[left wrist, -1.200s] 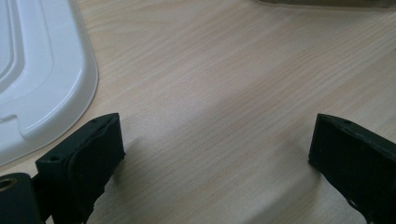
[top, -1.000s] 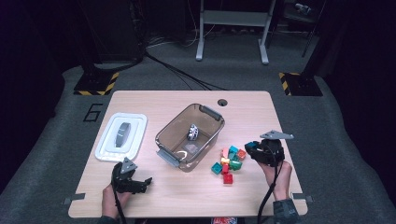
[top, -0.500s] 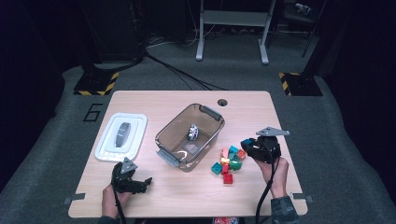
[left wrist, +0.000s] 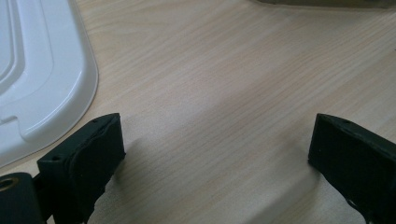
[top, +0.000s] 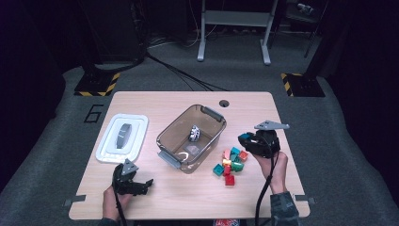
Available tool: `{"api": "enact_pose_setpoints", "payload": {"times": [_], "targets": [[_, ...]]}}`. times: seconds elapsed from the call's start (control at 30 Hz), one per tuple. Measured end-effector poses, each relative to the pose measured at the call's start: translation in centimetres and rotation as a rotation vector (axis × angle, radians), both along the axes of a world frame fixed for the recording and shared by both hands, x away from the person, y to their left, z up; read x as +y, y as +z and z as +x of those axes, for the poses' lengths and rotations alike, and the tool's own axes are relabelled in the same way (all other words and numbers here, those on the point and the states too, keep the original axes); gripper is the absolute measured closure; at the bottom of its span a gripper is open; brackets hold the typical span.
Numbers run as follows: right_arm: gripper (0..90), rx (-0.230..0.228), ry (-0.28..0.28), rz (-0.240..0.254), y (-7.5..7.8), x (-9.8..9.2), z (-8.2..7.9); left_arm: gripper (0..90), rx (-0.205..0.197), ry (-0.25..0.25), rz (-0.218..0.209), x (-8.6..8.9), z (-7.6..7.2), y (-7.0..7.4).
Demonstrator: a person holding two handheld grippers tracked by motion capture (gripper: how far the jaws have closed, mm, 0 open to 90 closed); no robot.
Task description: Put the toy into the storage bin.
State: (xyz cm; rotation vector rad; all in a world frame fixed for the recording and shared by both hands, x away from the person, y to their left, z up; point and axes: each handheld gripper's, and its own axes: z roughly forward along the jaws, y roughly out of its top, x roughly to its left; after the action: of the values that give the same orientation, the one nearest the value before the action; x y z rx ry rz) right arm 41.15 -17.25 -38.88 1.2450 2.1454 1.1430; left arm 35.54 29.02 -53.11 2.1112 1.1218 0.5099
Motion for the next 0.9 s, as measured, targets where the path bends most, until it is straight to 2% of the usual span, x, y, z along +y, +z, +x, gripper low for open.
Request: {"api": "enact_pose_setpoints", "payload": {"times": [0.1,0.13,0.27,0.53,0.83,0.9], "targets": [[58.8,-0.011,0.006,-0.001,0.8,0.4,0.3,3.4,0.004,0.0,-0.005,0.0,0.0,0.0],[58.8,-0.012,0.012,-0.002,1.1,0.5,0.4,3.4,0.009,0.007,-0.018,-0.1,0.0,0.0],[58.8,-0.026,0.023,-0.006,2.1,1.1,0.9,3.4,0.001,0.003,-0.005,0.0,0.0,0.0],[58.9,-0.041,0.067,-0.008,3.6,2.8,2.7,3.4,0.003,0.005,-0.008,-0.1,0.0,0.0],[58.8,-0.029,0.121,-0.013,3.9,5.1,4.9,3.4,0.01,0.008,-0.018,-0.1,-0.1,0.0],[58.8,-0.021,0.128,-0.022,3.8,5.5,5.4,3.4,0.003,0.001,-0.003,0.0,0.0,0.0]]}}
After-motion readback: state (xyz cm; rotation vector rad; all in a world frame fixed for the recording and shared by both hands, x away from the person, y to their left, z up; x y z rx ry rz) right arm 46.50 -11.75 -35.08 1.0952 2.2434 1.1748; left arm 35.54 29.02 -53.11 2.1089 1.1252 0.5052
